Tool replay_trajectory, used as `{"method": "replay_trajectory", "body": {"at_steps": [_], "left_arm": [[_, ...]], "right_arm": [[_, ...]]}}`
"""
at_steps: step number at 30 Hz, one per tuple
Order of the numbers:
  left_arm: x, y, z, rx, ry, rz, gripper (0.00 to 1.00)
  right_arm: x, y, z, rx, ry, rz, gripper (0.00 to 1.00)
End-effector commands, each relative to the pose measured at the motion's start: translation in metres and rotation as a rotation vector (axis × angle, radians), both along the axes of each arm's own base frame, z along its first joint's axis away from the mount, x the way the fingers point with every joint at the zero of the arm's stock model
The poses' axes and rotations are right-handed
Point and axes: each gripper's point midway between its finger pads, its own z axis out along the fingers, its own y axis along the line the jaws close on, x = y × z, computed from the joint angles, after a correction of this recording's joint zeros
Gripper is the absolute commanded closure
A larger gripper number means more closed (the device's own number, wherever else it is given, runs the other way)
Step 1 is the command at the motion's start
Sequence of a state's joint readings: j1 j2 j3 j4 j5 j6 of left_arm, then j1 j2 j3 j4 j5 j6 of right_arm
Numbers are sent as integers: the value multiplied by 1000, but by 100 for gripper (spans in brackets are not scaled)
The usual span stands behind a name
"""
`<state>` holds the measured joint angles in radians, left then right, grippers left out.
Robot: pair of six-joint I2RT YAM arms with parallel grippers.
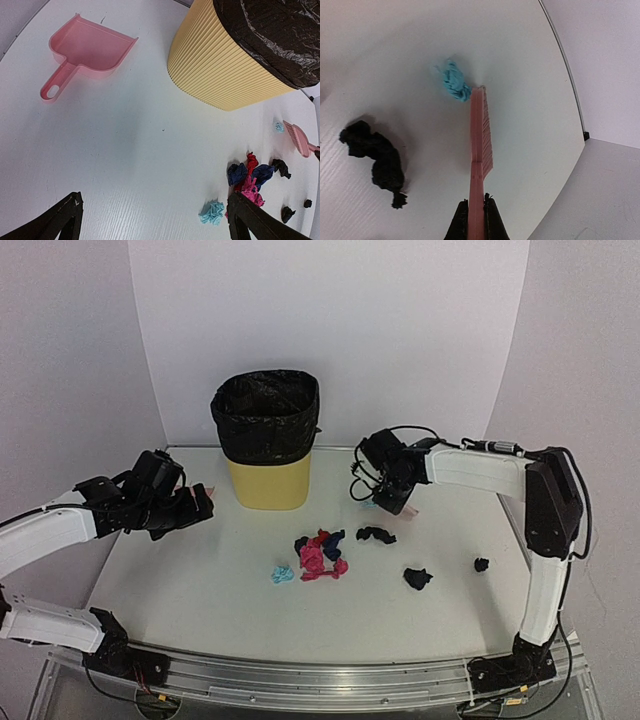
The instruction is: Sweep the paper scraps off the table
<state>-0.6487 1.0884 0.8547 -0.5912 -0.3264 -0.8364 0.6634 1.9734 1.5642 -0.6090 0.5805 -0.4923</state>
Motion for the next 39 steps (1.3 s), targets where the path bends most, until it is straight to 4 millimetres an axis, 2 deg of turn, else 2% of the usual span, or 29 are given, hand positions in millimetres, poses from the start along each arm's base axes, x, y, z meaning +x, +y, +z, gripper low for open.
{"method": "replay_trajectory", "body": {"at_steps": [1, 7, 12, 16, 19, 22, 26, 27, 30, 33, 34, 37, 39], "left_arm": [[8, -4, 4, -11, -36, 1, 0], [7, -8, -2, -29, -20, -8, 0], [7, -8, -2, -32, -21, -5, 0], [9, -9, -1, -39, -29, -2, 0], [10, -12, -2, -47, -29, -9, 0], [11, -14, -4, -51, -25, -18, 0], [12, -18, -7, -55, -19, -30, 0], [12, -19, -7, -57, -19, -35, 0], [14, -24, -7, -65, -23, -53, 0], [18, -29, -4, -75, -36, -71, 0], [19, -31, -3, -78, -39, -75, 0], [25, -37, -2, -81, -40, -84, 0], [28, -41, -3, -81, -31, -88, 0]], "right_arm": [[-43, 31, 4, 150, 109, -64, 100], [-70, 71, 5, 193, 139, 0, 100], [-106, 103, 18, 199, 158, 74, 100], [-137, 129, 33, 279, 199, 96, 100], [-137, 133, 51, 312, 159, 92, 100], [-117, 122, 77, 271, 17, 63, 100], [-102, 104, 114, 235, -132, 26, 100], [-99, 94, 123, 214, -179, 4, 100], [-92, 57, 135, 165, -255, -73, 100], [-90, 6, 142, 181, -273, -175, 100], [-89, -14, 139, 180, -263, -219, 100], [-97, -73, 143, 218, -232, -354, 100], [-106, -111, 138, 222, -210, -467, 100]]}}
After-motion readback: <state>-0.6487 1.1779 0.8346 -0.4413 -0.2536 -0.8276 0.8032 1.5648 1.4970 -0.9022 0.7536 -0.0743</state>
